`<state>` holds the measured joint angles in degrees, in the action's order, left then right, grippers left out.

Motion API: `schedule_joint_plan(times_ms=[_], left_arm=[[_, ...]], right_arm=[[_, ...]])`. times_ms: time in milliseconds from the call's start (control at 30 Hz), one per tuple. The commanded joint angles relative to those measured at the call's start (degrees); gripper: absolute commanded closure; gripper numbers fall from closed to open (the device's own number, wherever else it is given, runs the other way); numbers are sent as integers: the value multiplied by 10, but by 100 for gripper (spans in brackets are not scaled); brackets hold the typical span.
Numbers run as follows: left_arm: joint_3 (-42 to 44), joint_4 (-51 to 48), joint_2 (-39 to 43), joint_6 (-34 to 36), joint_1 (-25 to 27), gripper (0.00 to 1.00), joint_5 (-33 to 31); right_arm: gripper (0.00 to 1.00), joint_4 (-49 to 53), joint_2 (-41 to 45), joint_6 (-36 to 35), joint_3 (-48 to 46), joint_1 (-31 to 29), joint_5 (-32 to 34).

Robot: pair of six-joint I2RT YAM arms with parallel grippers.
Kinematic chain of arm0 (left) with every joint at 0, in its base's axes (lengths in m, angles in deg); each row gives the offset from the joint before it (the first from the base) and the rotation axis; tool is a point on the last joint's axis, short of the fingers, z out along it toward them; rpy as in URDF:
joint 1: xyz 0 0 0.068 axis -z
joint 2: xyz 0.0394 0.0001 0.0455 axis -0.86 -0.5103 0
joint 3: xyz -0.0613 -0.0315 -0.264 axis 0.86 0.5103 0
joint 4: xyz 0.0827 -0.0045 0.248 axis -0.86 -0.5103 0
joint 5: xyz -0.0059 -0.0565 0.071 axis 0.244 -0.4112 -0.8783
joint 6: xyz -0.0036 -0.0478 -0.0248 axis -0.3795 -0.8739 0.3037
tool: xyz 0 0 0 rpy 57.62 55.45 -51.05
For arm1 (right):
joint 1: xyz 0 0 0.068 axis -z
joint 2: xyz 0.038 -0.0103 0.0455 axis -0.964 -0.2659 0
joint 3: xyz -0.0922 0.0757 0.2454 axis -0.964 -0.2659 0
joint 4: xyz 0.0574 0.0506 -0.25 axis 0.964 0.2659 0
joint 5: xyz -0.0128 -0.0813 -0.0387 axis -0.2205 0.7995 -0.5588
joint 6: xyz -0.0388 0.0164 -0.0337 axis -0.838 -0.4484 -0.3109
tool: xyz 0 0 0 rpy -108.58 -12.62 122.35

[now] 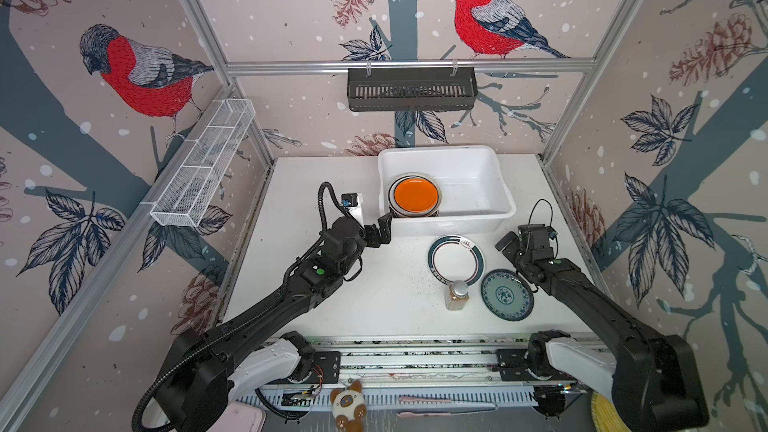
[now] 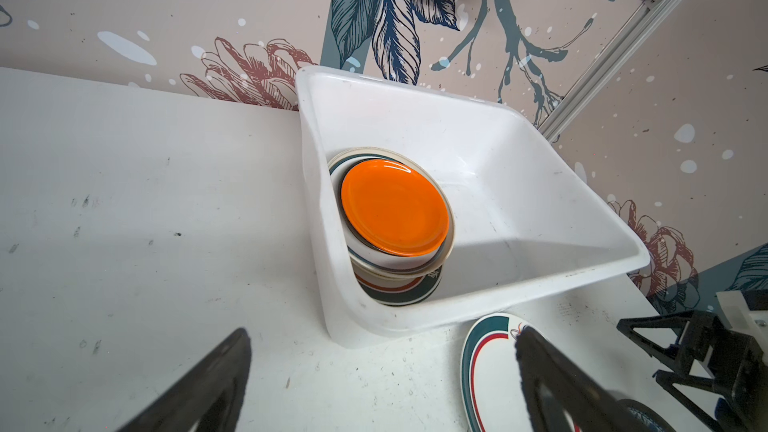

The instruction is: Place the plates into the plastic bin on the countertop

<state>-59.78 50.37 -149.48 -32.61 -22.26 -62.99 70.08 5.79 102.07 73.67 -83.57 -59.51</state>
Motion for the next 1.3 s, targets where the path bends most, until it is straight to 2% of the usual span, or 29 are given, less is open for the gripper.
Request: schedule_joint_plan(times_ms=[0,167,300,400,633,700,833,1000,1267], left_arm=[[3,12,8,4,-1,2,-11],[9,13,12,6,-1,2,-6],[20,19,15,7,-1,2,-8],[25,23,14,7,-1,2,-8],[24,22,12,13,-1,2,-7],[25,23,11,10,-1,2,-6],[27,29,10,9,-1,2,-3],[26,31,5,7,-1,2,3],[29,36,11,8,-1,2,4]], right_arm=[[1,50,-12,-60,8,0,-23],[1,128,-46,-88,-3,1,-62],[1,152,14,-51,-19,-53,-11],[1,153,43,-31,-37,-53,-21],[1,180,45,-14,-29,-63,0],[1,190,46,-7,-20,-81,9],[1,235,48,21,11,-129,84],[1,244,41,52,15,-161,83],[1,290,62,155,-17,-242,91]])
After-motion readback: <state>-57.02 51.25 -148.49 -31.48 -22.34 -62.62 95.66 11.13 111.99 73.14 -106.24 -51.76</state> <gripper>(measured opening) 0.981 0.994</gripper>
